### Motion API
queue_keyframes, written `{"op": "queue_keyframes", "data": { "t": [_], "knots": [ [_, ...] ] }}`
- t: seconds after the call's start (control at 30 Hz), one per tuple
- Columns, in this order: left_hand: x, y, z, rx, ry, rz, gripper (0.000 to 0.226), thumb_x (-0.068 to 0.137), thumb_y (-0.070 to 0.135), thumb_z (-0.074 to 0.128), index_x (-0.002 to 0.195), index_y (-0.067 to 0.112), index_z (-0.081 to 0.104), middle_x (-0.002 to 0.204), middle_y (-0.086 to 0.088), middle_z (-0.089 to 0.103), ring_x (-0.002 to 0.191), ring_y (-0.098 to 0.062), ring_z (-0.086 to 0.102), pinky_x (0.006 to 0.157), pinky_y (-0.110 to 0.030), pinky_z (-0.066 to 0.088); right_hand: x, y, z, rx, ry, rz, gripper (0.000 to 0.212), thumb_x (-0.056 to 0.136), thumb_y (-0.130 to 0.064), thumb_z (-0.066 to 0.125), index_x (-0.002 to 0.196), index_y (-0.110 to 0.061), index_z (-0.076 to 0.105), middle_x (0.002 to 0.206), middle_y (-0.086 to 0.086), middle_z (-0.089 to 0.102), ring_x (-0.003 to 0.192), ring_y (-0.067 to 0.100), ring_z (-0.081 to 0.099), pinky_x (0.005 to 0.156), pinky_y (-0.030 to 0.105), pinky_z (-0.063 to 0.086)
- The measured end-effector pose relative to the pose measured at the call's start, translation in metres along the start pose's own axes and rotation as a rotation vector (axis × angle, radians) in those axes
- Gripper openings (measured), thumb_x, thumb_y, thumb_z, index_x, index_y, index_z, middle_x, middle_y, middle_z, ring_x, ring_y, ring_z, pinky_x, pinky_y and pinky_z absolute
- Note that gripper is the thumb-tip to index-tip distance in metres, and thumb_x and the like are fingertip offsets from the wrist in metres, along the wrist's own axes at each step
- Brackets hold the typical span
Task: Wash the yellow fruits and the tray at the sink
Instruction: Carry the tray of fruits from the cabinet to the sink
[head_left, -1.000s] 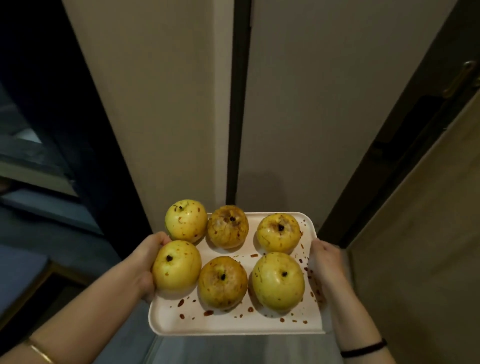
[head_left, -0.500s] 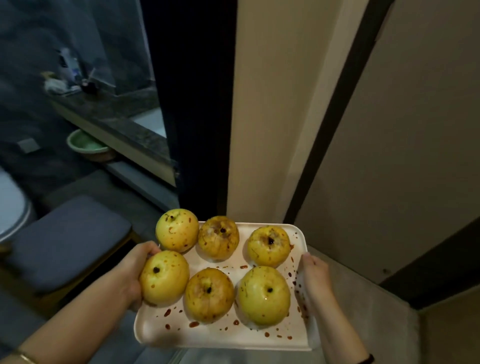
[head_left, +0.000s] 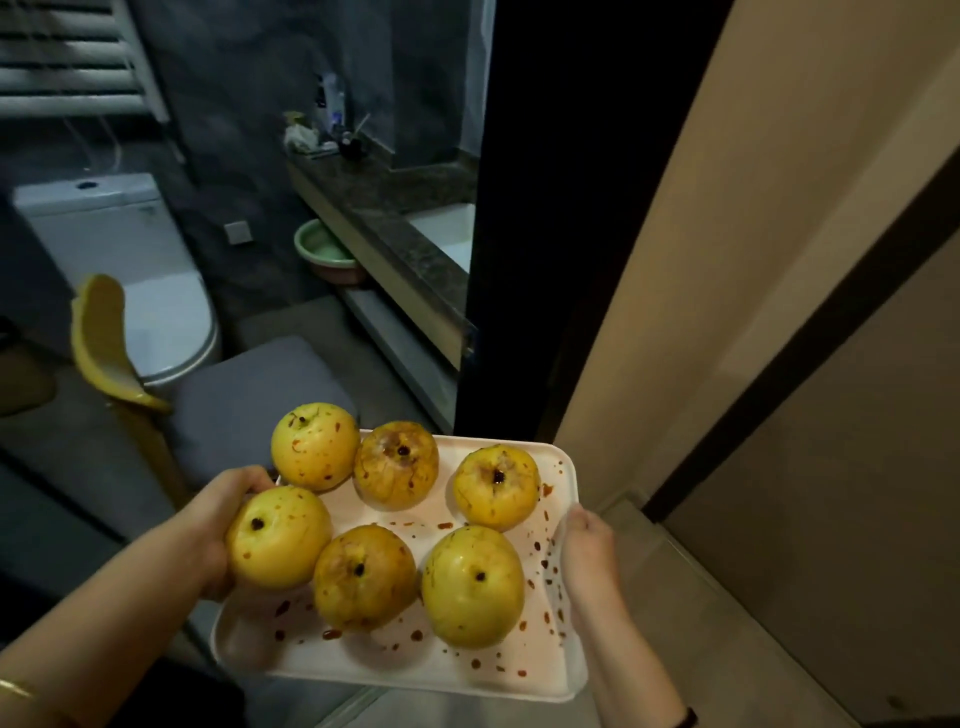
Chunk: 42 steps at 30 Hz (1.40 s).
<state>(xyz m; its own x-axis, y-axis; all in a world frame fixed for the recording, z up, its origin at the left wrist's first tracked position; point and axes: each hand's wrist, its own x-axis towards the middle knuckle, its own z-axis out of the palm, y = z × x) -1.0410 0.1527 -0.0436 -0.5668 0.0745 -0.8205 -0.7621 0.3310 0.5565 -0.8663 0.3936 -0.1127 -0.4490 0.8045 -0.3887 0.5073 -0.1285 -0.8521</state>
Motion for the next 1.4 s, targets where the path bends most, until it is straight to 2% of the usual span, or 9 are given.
{"op": "queue_keyframes", "data": {
  "t": [0.07, 0.23, 0.4, 0.5, 0.73, 0.9, 1.0, 1.17, 1.4],
  "knots": [
    [0.008, 0.004, -0.011, -0.025, 0.022, 0.013, 0.011, 0.066, 0.015, 0.047, 0.06, 0.009, 0.04, 0.043, -0.011, 0.043, 0.056, -0.031, 0.041, 0.061, -0.03, 0.04, 0.003, -0.004, 0.016, -0.004, -0.022, -0.005, 0.037, 0.102, -0.031, 0.031, 0.085, -0.014, 0.059, 0.088, 0.012, 0.066, 0.084, 0.029, 0.064, 0.084, 0.05, 0.053],
    [0.04, 0.005, -0.048, -0.122, 0.05, 0.094, 0.011, 0.067, 0.017, 0.048, 0.062, 0.011, 0.041, 0.047, -0.01, 0.046, 0.055, -0.03, 0.043, 0.059, -0.031, 0.041, 0.008, -0.019, 0.057, -0.028, -0.084, -0.007, 0.036, 0.103, -0.031, 0.029, 0.093, -0.012, 0.058, 0.092, 0.011, 0.064, 0.086, 0.026, 0.062, 0.083, 0.045, 0.053],
    [0.183, -0.007, -0.135, -0.096, 0.067, 0.115, 0.022, 0.051, 0.025, 0.064, 0.068, 0.013, 0.055, 0.07, -0.016, 0.056, 0.064, -0.034, 0.058, 0.073, -0.052, 0.048, 0.02, -0.04, 0.107, -0.05, -0.118, -0.02, 0.035, 0.103, -0.031, 0.029, 0.082, -0.016, 0.053, 0.078, 0.005, 0.057, 0.071, 0.019, 0.056, 0.068, 0.035, 0.047],
    [0.221, 0.008, -0.161, -0.114, 0.026, 0.114, 0.024, 0.051, 0.026, 0.066, 0.07, 0.014, 0.057, 0.071, -0.016, 0.057, 0.066, -0.035, 0.058, 0.076, -0.056, 0.047, 0.032, -0.059, 0.138, -0.071, -0.126, -0.022, 0.036, 0.103, -0.03, 0.03, 0.086, -0.012, 0.056, 0.078, 0.006, 0.059, 0.069, 0.018, 0.057, 0.063, 0.03, 0.045],
    [0.176, 0.118, -0.157, -0.168, 0.141, 0.165, 0.006, 0.072, 0.019, 0.053, 0.07, 0.014, 0.049, 0.058, -0.009, 0.055, 0.06, -0.03, 0.053, 0.064, -0.04, 0.049, 0.075, -0.12, 0.225, -0.098, -0.093, -0.027, 0.035, 0.101, -0.033, 0.033, 0.083, -0.018, 0.06, 0.088, 0.01, 0.067, 0.086, 0.028, 0.065, 0.083, 0.048, 0.054],
    [0.171, 0.187, -0.162, -0.214, 0.103, 0.227, 0.018, 0.086, 0.011, 0.044, 0.067, 0.012, 0.043, 0.049, -0.006, 0.051, 0.058, -0.025, 0.045, 0.058, -0.032, 0.041, 0.101, -0.166, 0.267, -0.07, -0.087, 0.006, 0.036, 0.1, -0.03, 0.034, 0.077, -0.016, 0.058, 0.086, 0.013, 0.067, 0.083, 0.03, 0.064, 0.082, 0.045, 0.053],
    [0.181, 0.218, -0.162, -0.254, 0.097, 0.213, 0.027, 0.088, 0.007, 0.041, 0.062, 0.013, 0.036, 0.035, -0.002, 0.042, 0.056, -0.023, 0.038, 0.056, -0.03, 0.034, 0.119, -0.189, 0.282, -0.044, -0.094, -0.005, 0.035, 0.1, -0.025, 0.034, 0.074, -0.013, 0.055, 0.08, 0.014, 0.064, 0.074, 0.027, 0.061, 0.07, 0.039, 0.048],
    [0.2, 0.262, -0.162, -0.281, 0.114, 0.121, 0.025, 0.085, 0.009, 0.042, 0.062, 0.014, 0.034, 0.063, -0.01, 0.036, 0.058, -0.025, 0.037, 0.06, -0.03, 0.034, 0.15, -0.218, 0.308, -0.032, -0.119, 0.011, 0.035, 0.1, -0.024, 0.038, 0.073, -0.012, 0.055, 0.068, 0.01, 0.062, 0.064, 0.023, 0.06, 0.06, 0.032, 0.046],
    [0.237, 0.327, -0.156, -0.262, 0.082, 0.095, 0.02, 0.085, 0.011, 0.039, 0.065, 0.013, 0.034, 0.065, -0.01, 0.035, 0.058, -0.025, 0.036, 0.058, -0.031, 0.032, 0.204, -0.248, 0.348, -0.025, -0.108, 0.043, 0.037, 0.099, -0.027, 0.038, 0.074, -0.01, 0.059, 0.077, 0.016, 0.066, 0.071, 0.032, 0.064, 0.067, 0.041, 0.05]
  ]
}}
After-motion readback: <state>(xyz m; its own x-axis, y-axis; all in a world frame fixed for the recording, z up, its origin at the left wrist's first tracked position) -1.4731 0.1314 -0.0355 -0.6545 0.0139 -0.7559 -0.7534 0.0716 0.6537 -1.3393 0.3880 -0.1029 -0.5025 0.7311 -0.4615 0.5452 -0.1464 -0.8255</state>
